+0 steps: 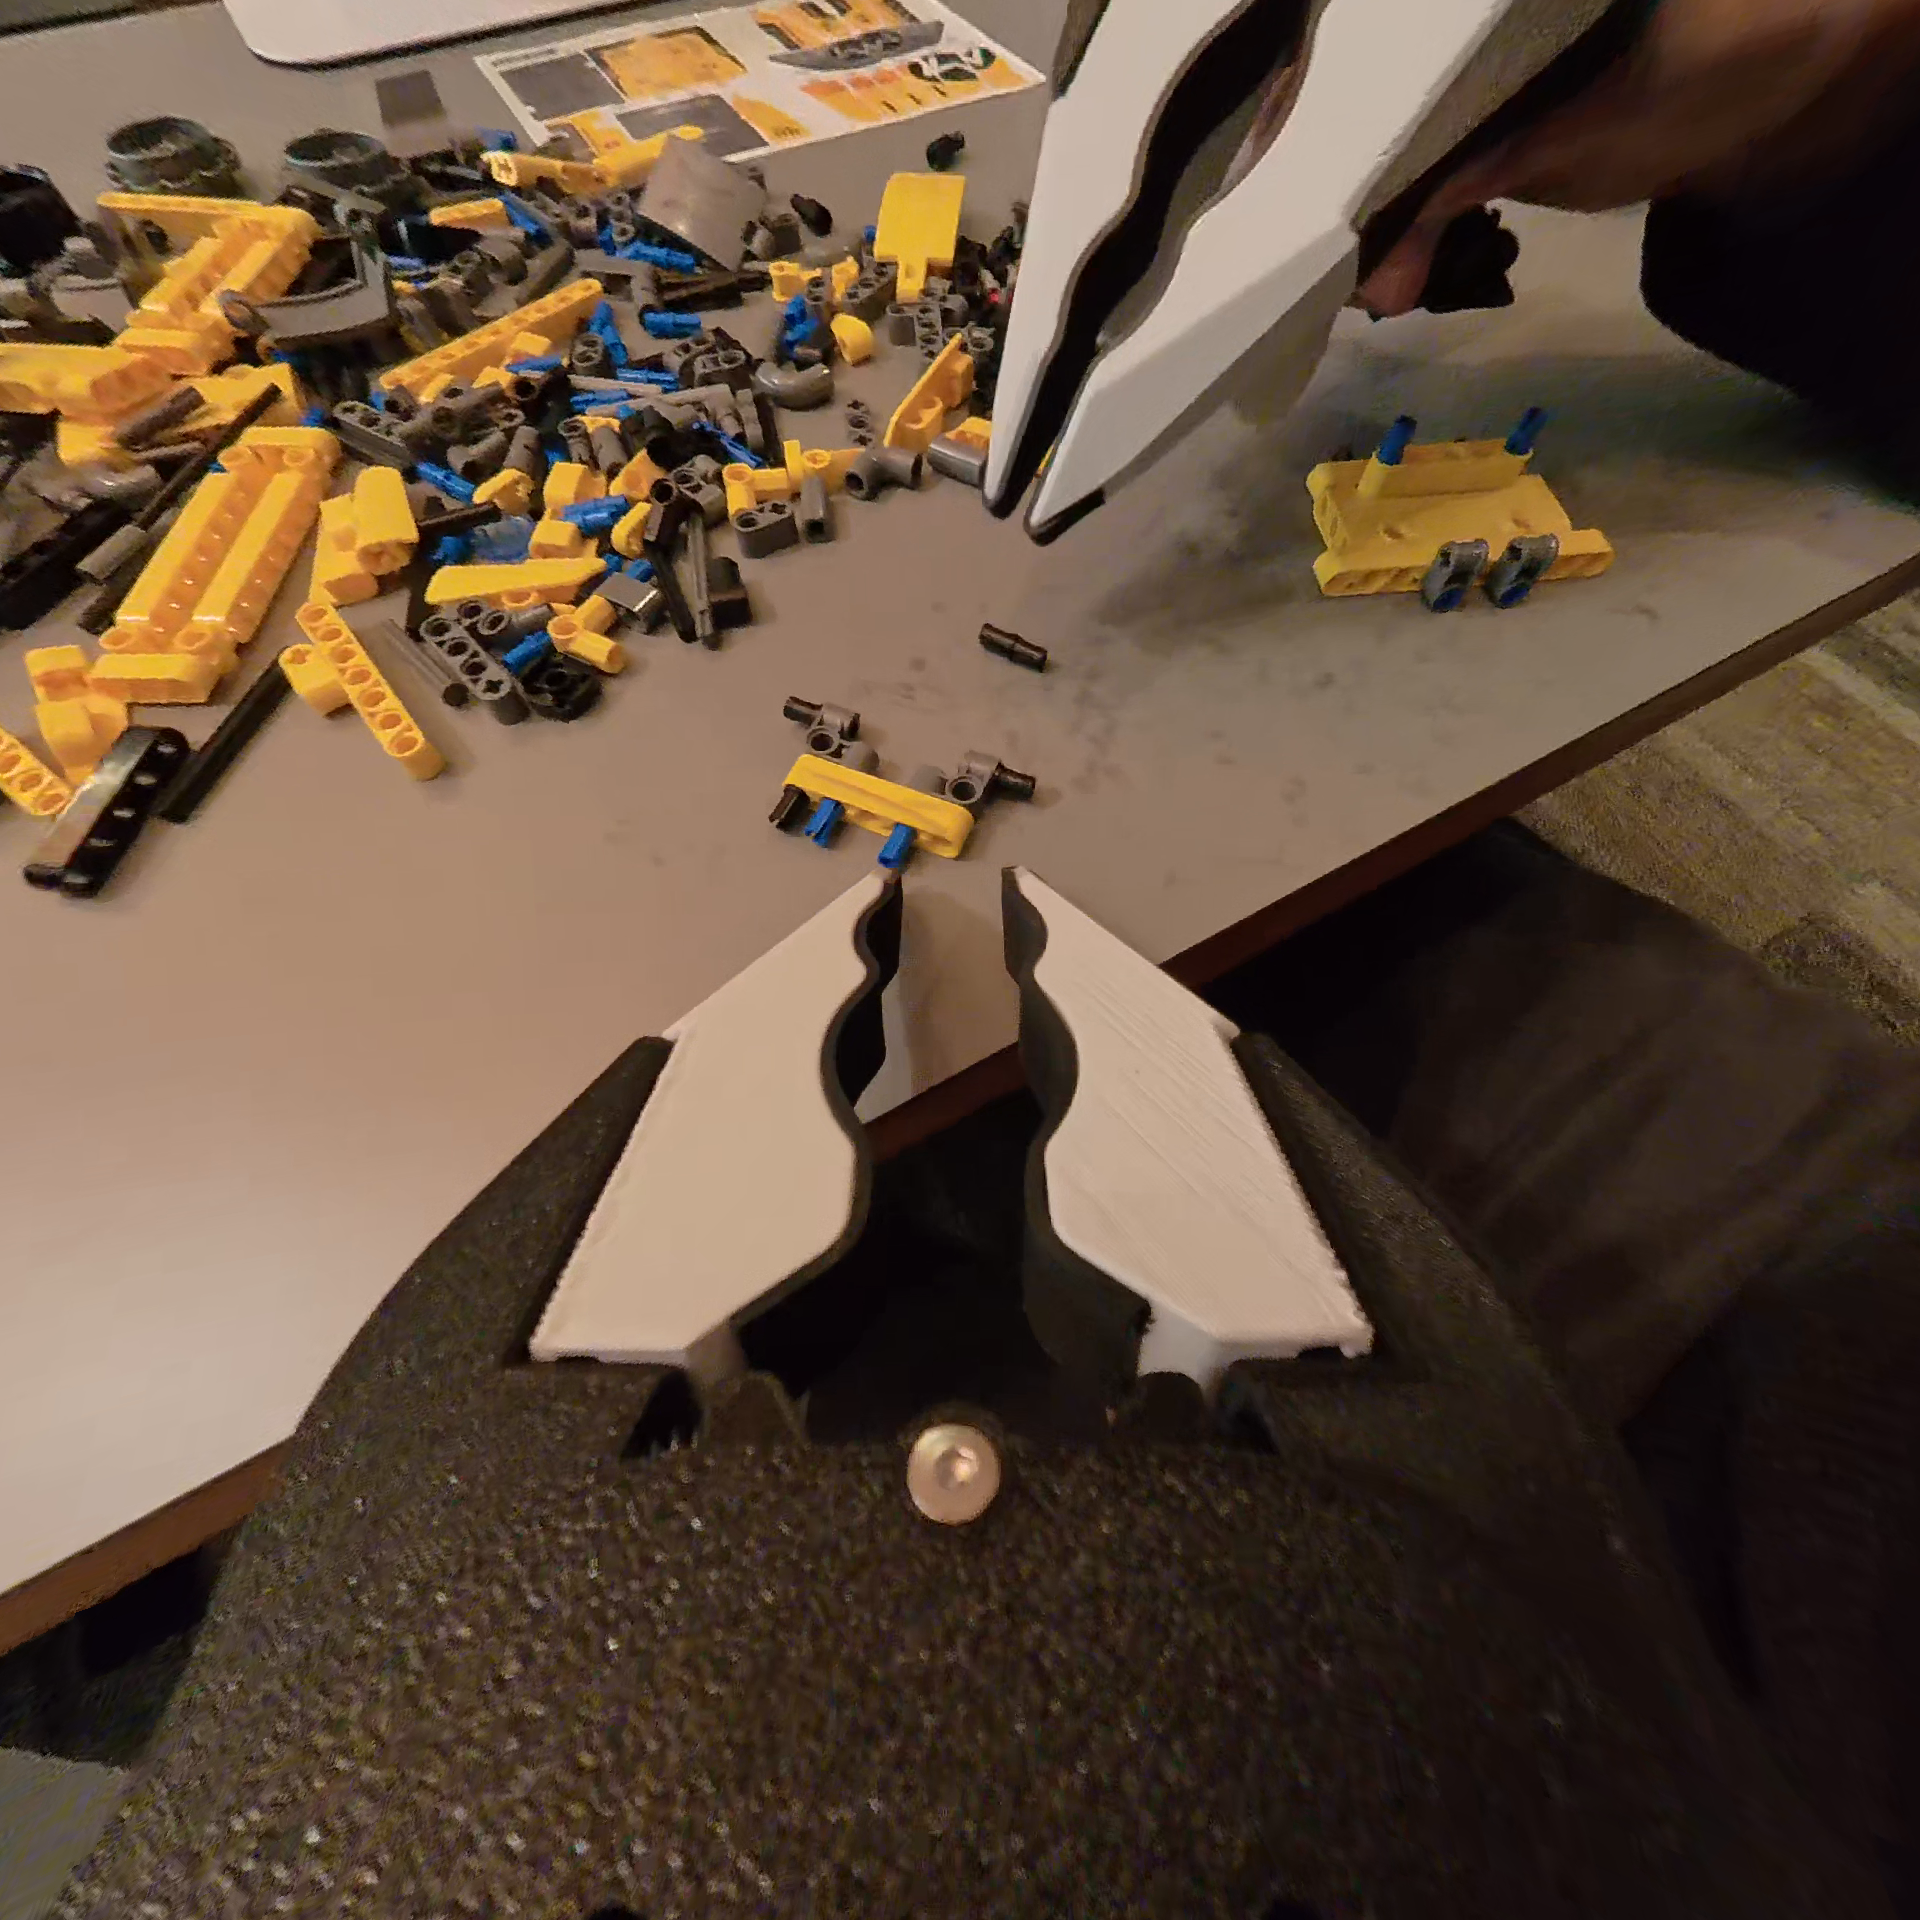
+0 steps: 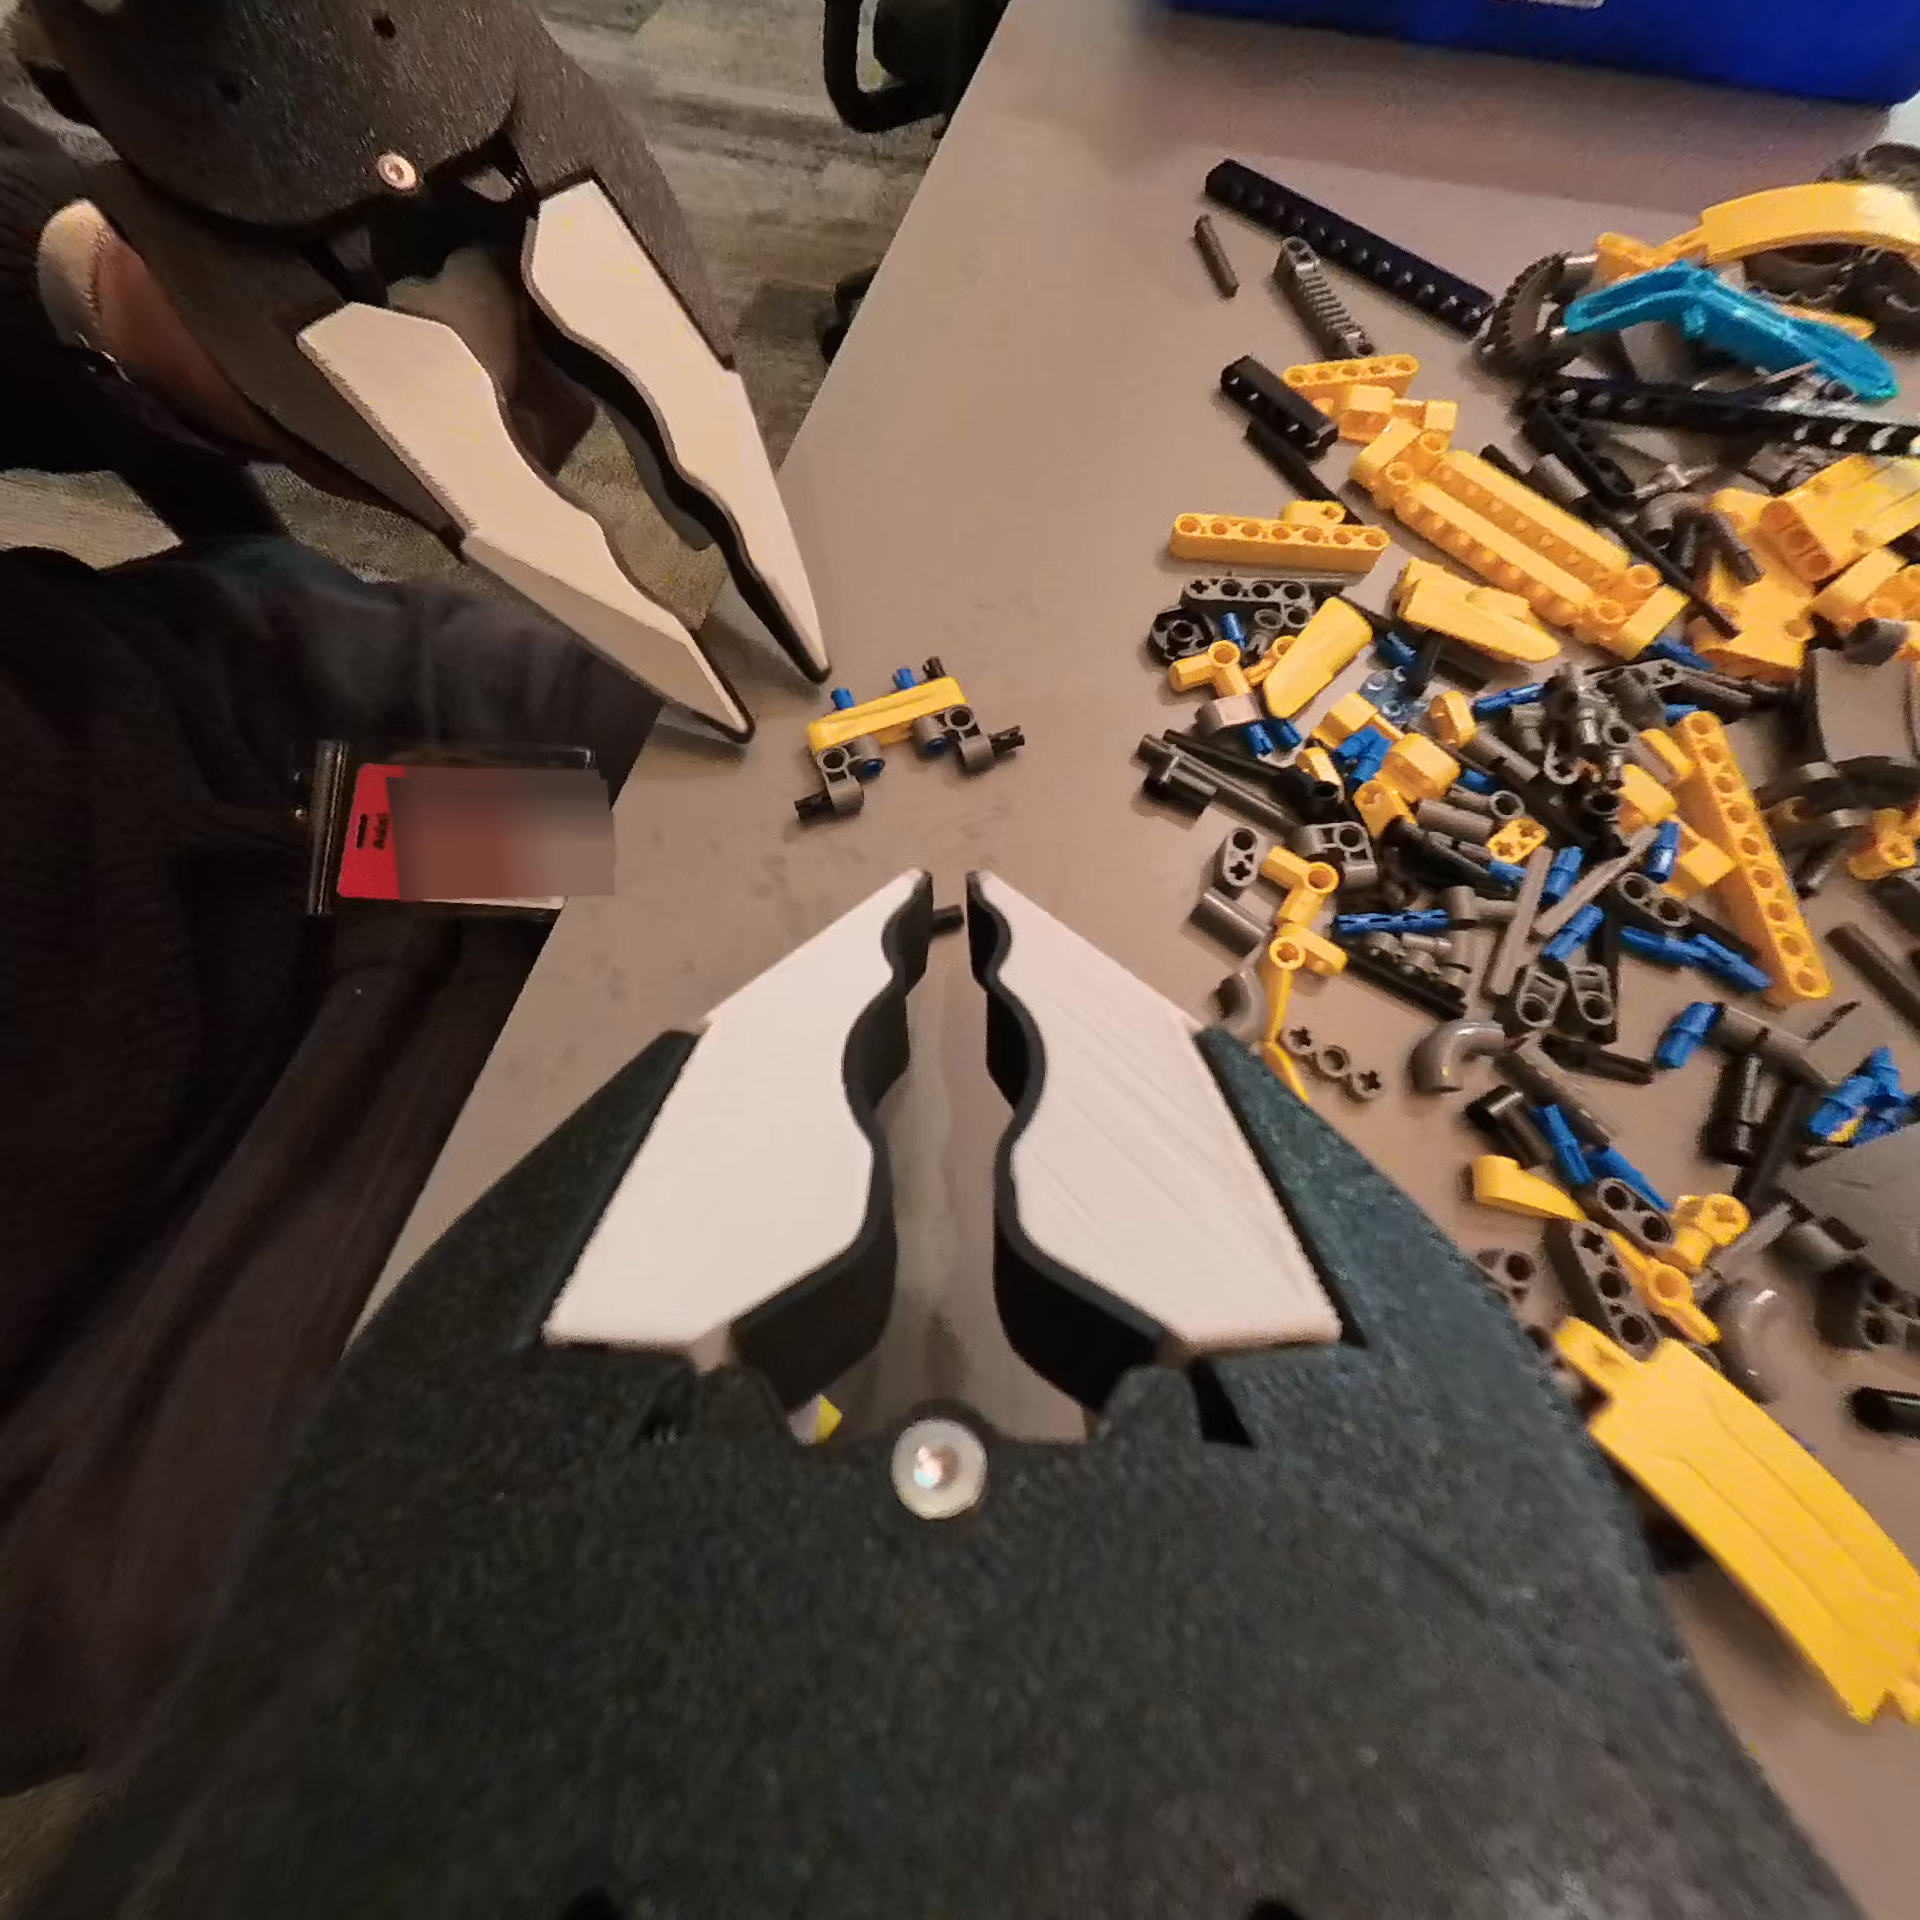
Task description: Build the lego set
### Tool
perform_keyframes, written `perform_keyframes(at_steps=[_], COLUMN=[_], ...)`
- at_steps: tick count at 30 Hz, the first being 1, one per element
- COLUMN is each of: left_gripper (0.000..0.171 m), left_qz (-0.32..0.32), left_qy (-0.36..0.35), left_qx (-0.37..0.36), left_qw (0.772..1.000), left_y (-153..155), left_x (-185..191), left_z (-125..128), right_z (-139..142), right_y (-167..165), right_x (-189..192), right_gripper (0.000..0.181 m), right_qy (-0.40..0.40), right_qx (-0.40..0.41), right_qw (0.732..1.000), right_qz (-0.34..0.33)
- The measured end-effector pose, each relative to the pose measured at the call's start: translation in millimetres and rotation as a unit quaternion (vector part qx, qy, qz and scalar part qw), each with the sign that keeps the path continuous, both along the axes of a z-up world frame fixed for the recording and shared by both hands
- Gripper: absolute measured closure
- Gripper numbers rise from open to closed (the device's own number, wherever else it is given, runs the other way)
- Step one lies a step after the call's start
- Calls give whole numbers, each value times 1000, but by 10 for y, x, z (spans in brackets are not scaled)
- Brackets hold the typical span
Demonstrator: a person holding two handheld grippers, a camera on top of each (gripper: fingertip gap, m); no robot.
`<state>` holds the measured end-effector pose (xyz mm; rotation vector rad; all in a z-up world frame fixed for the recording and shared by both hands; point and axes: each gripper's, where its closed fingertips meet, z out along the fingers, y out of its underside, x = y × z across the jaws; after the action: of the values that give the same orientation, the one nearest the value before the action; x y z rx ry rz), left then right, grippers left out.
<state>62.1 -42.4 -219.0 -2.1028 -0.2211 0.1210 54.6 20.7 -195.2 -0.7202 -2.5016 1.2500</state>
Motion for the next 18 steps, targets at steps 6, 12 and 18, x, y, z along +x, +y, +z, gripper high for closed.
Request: perform_keyframes(at_steps=[6,12,18], left_gripper=[153,153,152], left_qz=[-23,-58,-76], left_qy=[-5,0,55], left_qx=[-8,-7,-10], left_qw=[1000,998,996], left_y=[145,293,277], left_x=[123,218,115], left_z=[-14,46,219], right_z=[-224,-173,-217], right_y=[-26,-30,-37], right_x=[72,75,115], right_gripper=[167,164,162], right_qy=[-28,-10,-28], right_qx=[46,53,58], right_qw=[998,998,998], right_qz=[17,22,27])
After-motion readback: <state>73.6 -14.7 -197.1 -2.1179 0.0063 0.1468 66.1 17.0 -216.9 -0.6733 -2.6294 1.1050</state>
